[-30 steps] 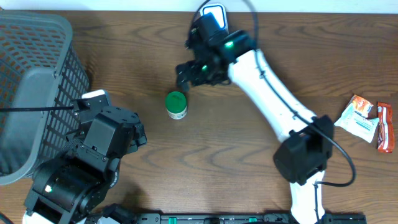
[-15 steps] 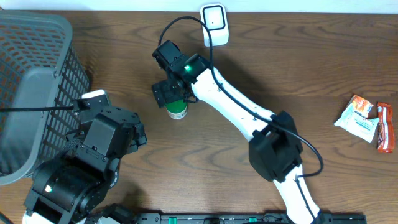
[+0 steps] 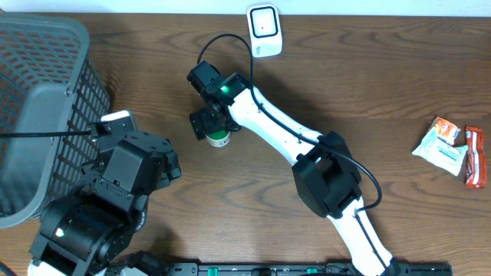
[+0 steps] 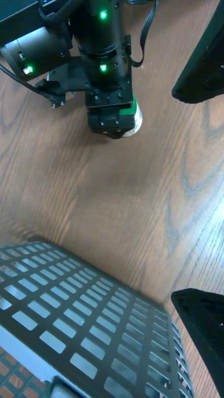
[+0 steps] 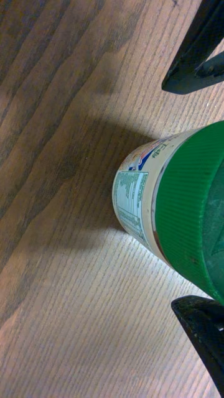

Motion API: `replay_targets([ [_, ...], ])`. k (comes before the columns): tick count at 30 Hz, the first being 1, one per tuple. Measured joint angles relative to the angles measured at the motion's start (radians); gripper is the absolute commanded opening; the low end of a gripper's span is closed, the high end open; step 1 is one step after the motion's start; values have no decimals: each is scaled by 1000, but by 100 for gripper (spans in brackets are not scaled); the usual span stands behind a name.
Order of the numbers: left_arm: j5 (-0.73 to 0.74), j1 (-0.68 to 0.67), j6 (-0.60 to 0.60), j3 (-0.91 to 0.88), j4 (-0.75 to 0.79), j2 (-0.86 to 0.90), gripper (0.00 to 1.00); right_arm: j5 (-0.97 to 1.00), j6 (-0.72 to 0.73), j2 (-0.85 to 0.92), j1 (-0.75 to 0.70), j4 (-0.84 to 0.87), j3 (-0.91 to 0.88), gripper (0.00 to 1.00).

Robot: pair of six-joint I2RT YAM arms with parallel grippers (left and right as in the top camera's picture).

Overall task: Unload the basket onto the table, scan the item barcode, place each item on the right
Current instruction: 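Reach the right gripper to the green-lidded jar and grasp it, then lift the jar and raise it toward the scanner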

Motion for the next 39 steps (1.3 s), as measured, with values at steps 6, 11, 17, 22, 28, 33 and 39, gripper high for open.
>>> replay_targets([
  [6,0,0,0,0,0,0,95,0,0,2,0,-7,0,98],
  [11,0,0,0,0,0,0,96,-23,-1,45,1,-29,4,93],
  [17,0,0,0,0,0,0,96,-45,-5,64,1,-35,13,62],
  [22,0,0,0,0,0,0,95,-41,-13,64,3,-38,19,47],
  [28,0,0,0,0,0,0,96,-20,-12,78,-5,-170,68,45],
  [33,0,0,0,0,0,0,96,-25,-13,97,-29,-399,207,47],
  [39,0,0,0,0,0,0,96,-113,-13,96,-108,-609,337,46],
])
